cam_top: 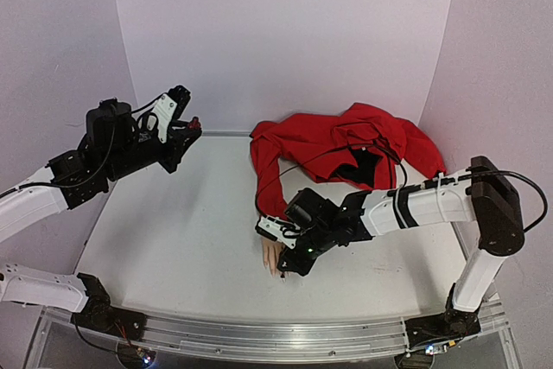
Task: Paint the nails
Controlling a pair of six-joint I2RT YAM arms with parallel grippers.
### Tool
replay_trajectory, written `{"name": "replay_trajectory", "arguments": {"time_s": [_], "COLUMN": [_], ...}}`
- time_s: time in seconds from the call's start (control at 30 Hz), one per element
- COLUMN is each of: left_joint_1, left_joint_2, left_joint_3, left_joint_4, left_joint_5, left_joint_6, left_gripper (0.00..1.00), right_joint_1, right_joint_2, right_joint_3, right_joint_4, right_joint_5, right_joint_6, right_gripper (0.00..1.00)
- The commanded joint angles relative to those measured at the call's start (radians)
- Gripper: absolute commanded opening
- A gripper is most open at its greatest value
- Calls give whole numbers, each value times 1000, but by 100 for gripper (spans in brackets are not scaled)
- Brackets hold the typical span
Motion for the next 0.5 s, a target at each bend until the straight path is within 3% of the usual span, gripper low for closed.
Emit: {"name": "replay_trajectory", "arguments": {"time_s": [0.0, 0.47], "left_joint_1": [5, 5], "left_joint_2": [-35, -31], "left_joint_3": [1, 2], "left_joint_4": [72, 72], "left_joint_5": [13, 12], "left_joint_6": [2, 3], "left_gripper": [0, 0], "right_joint_1": [9, 13], "right_joint_2": [5, -5], "right_joint_3": [3, -7], "right_joint_4": [-23, -23], "right_joint_5": [-8, -17], "right_joint_6": [-2, -8], "right_gripper": [0, 0]}}
